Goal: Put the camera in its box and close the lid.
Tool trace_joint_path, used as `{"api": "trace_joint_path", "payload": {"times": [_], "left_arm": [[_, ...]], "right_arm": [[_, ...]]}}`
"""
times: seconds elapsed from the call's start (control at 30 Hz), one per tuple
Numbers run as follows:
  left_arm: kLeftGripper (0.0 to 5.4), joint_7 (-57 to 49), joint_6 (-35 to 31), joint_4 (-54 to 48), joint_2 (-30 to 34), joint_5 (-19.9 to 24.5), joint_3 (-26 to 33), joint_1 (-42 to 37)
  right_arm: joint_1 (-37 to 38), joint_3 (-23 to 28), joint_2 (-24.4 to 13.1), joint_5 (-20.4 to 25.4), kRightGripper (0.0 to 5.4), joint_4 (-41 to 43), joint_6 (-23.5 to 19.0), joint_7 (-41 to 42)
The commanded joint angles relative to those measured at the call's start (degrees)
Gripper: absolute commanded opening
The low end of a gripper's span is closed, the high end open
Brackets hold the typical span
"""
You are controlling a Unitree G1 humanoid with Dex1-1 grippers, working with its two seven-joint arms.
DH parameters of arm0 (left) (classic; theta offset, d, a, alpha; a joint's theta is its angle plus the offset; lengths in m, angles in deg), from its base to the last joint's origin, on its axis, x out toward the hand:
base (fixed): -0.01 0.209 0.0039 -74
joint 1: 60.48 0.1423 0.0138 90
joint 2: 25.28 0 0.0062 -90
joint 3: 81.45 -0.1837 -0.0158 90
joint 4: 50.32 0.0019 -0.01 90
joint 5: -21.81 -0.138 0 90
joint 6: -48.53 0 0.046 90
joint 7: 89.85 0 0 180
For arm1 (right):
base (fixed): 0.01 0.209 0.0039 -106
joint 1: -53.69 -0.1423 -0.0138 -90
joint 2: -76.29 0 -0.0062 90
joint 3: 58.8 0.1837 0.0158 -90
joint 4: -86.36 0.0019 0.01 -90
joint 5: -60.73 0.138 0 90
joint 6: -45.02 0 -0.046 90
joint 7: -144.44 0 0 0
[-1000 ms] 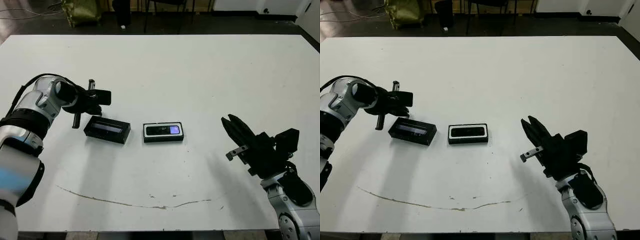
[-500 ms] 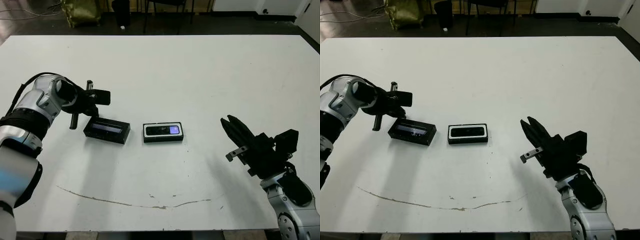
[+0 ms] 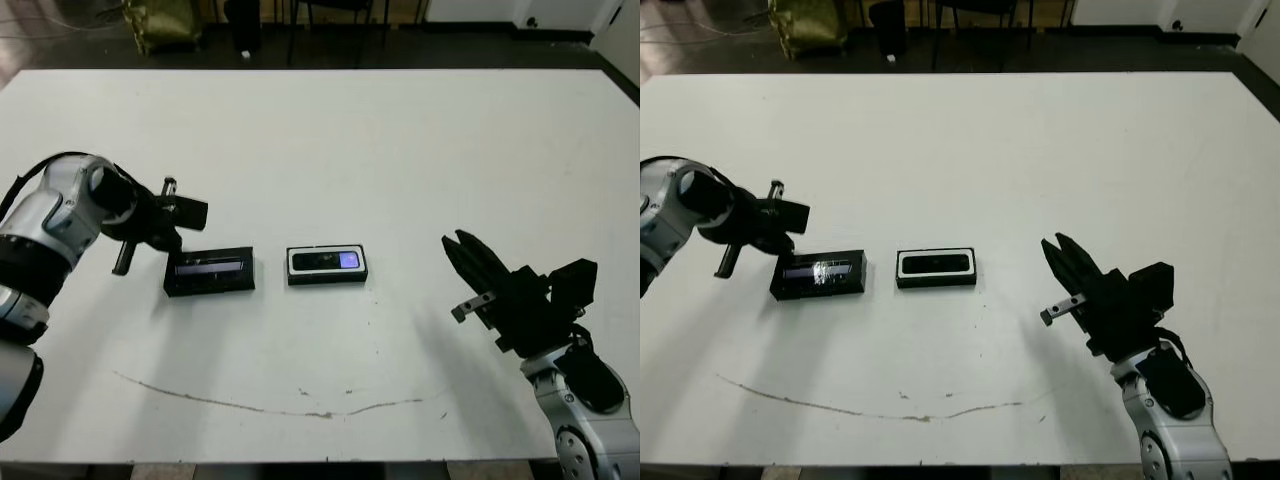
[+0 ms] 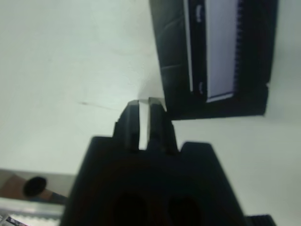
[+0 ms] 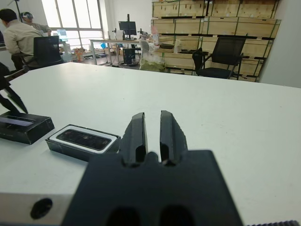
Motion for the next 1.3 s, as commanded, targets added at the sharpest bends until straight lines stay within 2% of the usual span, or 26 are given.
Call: {"api": "trace_joint_path", "payload": {"times": [0.03, 0.17, 0.23, 0.37, 0.53, 0.83, 0.93, 1.17, 1.3], "left_arm": [[0.0, 1.4, -0.64, -2.21, 1.51, 0.43, 0.16, 2.07], [0.0, 3.77, 0.33, -3.4, 2.16, 2.91, 0.89, 2.83], [0.0, 4.85, -0.87, -5.0, 2.6, 3.58, 1.16, 3.47], [0.0, 6.53, -3.31, -9.82, 3.99, 4.34, 1.64, 5.25], [0.0, 8.53, -3.67, -12.4, 4.99, 6.1, 2.03, 6.73], [0.0, 11.38, -4.4, -17.11, 6.55, 6.16, 1.65, 8.22], [0.0, 12.29, -4.61, -18.37, 7.13, 6.46, 1.67, 8.87], [0.0, 11.72, -4.17, -19.55, 7.74, 6.6, 2.49, 10.39], [0.0, 7.77, -4.83, -17.39, 7.84, 4.63, 3.04, 10.41]], "right_arm": [[0.55, 0.16, -0.69, -0.05, 0.02, -0.75, -0.55, -0.07], [0.3, 0.31, -0.8, 0.64, 0.02, -1.12, -0.94, 0.29], [0.26, 0.42, -0.35, 1.14, 0.02, -2.55, 1.04, 1.29], [0.54, 0.44, -0.16, 1.69, 0.02, -2.57, 1.24, 1.48], [0.79, 0.11, -0.56, 0.46, 0.02, -1.84, 1.41, 0.9], [0.68, 0.29, -0.92, 1.02, 0.02, -0.8, -0.89, 0.39], [0.27, 0.49, -0.79, 1.63, 0.02, -2.4, 0.9, 1.94], [0.37, 0.3, -0.54, 1.6, 0.02, -2.9, 1.33, 2.3], [0.25, 0.09, -0.71, 1.2, 0.02, -3.75, 3.11, 3.3]]}}
